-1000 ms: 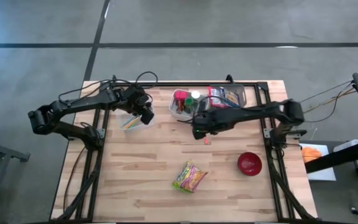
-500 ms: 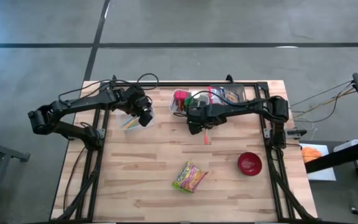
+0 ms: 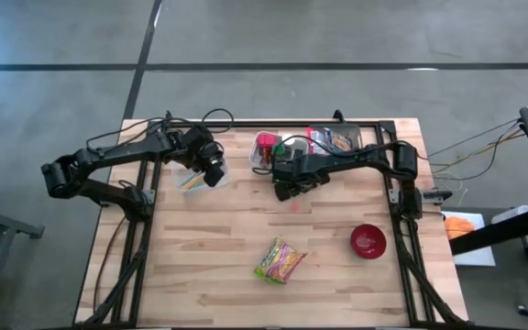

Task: Pick & Place Food Item
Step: Put the orange spoon into the transparent bin

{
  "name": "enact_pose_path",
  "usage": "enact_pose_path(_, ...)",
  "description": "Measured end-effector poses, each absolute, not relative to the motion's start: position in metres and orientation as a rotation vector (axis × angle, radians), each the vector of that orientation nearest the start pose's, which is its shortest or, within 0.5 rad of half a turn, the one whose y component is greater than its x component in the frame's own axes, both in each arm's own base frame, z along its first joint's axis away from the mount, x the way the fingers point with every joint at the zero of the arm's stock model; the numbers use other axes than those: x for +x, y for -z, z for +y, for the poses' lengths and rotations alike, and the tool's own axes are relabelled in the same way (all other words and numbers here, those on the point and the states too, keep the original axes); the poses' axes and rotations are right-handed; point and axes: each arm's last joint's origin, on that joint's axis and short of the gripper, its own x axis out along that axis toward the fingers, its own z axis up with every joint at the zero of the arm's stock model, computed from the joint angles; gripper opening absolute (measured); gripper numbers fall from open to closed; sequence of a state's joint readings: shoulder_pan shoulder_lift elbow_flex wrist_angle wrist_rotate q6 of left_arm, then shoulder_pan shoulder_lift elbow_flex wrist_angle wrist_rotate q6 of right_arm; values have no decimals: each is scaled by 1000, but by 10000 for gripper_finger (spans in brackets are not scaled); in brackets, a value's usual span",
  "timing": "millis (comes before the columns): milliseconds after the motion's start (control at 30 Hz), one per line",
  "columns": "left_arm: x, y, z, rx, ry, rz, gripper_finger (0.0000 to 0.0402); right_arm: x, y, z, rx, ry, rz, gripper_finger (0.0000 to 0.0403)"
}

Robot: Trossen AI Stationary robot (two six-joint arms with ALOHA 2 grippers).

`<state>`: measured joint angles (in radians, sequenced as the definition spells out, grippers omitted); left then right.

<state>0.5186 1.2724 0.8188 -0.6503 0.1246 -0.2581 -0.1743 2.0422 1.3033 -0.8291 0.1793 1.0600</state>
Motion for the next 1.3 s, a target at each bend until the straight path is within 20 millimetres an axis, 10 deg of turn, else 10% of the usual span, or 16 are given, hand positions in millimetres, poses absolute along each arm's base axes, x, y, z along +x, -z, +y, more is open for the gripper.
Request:
enact_pose_path(300,203,-216,112,-587,-492,1016,219,354,-115,-63,878,1057,1268,26)
enact_pose_path(633,202,-216,111,-593,-490,1029,219,352,-115,-31,836,1074,1258,9)
enact_pose_path(1300,211,-221,109,-825,-367,899,219,308,-200,16,902,968,1114,8)
